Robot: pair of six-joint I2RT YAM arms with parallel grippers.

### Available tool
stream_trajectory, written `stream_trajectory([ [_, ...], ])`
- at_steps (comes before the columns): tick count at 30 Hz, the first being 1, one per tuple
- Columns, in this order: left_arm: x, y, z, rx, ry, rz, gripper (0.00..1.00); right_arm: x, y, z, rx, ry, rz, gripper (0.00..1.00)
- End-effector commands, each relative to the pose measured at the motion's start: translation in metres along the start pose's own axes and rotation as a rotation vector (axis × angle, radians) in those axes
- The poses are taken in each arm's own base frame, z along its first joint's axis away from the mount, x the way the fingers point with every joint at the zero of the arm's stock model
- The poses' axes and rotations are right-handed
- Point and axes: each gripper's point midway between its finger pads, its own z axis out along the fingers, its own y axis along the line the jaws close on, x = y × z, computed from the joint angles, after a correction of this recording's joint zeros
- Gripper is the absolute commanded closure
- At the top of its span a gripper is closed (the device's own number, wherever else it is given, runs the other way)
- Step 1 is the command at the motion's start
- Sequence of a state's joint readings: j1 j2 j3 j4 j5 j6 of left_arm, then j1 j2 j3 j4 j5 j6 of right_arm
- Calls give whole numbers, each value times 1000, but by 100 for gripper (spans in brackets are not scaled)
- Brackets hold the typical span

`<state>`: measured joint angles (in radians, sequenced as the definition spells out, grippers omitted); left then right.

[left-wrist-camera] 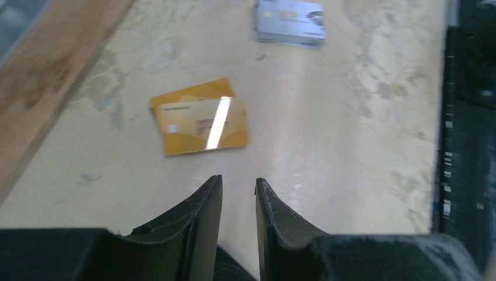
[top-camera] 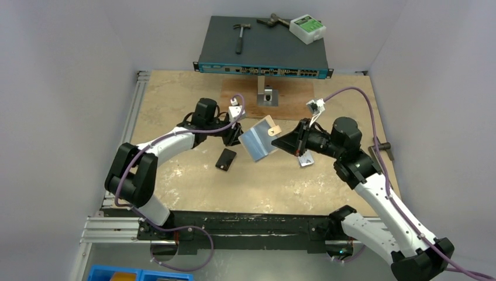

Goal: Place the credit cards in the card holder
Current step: Close the card holder at the center of the board.

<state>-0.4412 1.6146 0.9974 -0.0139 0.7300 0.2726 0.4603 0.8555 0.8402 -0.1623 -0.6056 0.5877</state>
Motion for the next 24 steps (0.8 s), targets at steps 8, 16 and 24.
stream_trajectory([
  [8, -61, -109, -43, 532, -192, -155, 73, -9, -37, 13, 85, -203, 104, 100],
  [16, -57, -107, -38, 505, -183, -236, 73, 16, -62, 20, 133, -173, 175, 100],
  [24, -64, -103, -20, 450, -151, -377, 74, 50, -83, 39, 137, -80, 254, 100],
])
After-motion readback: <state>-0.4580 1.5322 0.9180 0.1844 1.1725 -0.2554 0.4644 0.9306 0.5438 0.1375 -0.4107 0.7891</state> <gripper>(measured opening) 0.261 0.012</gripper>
